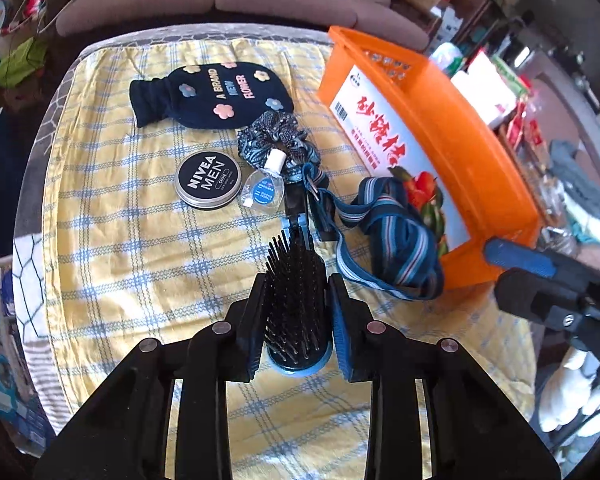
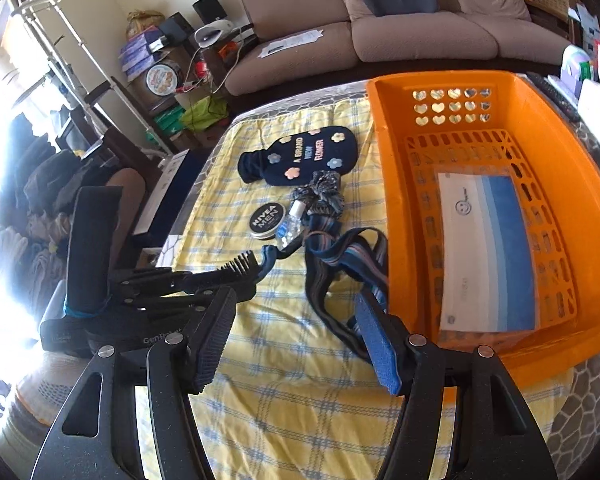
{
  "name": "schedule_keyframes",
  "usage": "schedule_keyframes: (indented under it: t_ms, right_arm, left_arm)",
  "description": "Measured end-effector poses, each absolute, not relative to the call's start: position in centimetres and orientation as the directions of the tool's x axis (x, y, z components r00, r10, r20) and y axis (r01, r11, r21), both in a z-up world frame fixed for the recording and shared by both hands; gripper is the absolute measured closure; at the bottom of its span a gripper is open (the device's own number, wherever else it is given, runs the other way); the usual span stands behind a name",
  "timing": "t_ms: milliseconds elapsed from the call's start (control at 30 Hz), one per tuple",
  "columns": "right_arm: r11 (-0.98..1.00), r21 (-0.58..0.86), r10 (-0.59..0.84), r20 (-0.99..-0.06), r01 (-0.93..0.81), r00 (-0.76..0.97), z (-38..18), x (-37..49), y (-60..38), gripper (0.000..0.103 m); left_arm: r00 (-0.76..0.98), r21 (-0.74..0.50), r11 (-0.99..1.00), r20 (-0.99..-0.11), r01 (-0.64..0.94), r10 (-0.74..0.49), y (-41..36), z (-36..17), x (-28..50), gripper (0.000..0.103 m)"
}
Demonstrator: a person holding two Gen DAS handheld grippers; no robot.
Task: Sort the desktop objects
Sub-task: 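Grasp the black hairbrush by its bristle head with the left gripper, then carry the hairbrush into the orange basket and open the left gripper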
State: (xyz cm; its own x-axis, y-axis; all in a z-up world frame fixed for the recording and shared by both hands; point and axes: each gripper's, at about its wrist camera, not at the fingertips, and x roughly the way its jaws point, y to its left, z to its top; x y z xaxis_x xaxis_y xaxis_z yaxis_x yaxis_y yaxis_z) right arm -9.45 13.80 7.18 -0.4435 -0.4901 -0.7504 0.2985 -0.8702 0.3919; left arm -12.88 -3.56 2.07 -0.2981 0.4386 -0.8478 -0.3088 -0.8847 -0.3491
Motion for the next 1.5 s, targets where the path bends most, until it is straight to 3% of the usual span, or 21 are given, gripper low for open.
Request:
schedule_keyframes:
  t_ms: [233, 433, 767, 1233, 1500]
  right_arm:
    - [-0.797, 0.559, -0.603, -0.722, 0.227, -0.338, 6.4, -8.9, 12.9, 0.038]
    - [-0.7, 0.691, -0.711, -0.654, 0.177, -0.258, 5.4, -8.2, 11.7, 0.054]
    - [-0.697, 0.7, -0.713, -0.651, 0.156, -0.26, 5.6, -7.3, 11.0, 0.054]
    - [-0.553, 0.833, -0.794, -0.519, 0.021, -0.317, 7.2, -7.9, 14.9, 0.054]
    - [-0.586, 0.81, -0.768, -0.539, 0.038, -0.346, 8.4, -7.9, 16.3, 0.058]
  left_arm:
    - [-0.321, -0.488, -0.84, -0.777, -0.236, 0.542, -6.9, 3.0, -10.8, 0.076]
    - [-0.335, -0.568, -0.796, -0.724, -0.208, 0.604, -8.3, 3.9, -8.8, 0.076]
    - [-0.375, -0.622, -0.751, -0.657, -0.22, 0.654, -9.3, 6.8, -7.2, 0.076]
    - [-0.38, -0.665, -0.667, -0.552, -0.335, 0.742, -7.1, 10.7, -3.5, 0.077]
    - [-0.354, -0.608, -0.683, -0.584, -0.405, 0.73, -3.4, 11.8, -2.4, 0.076]
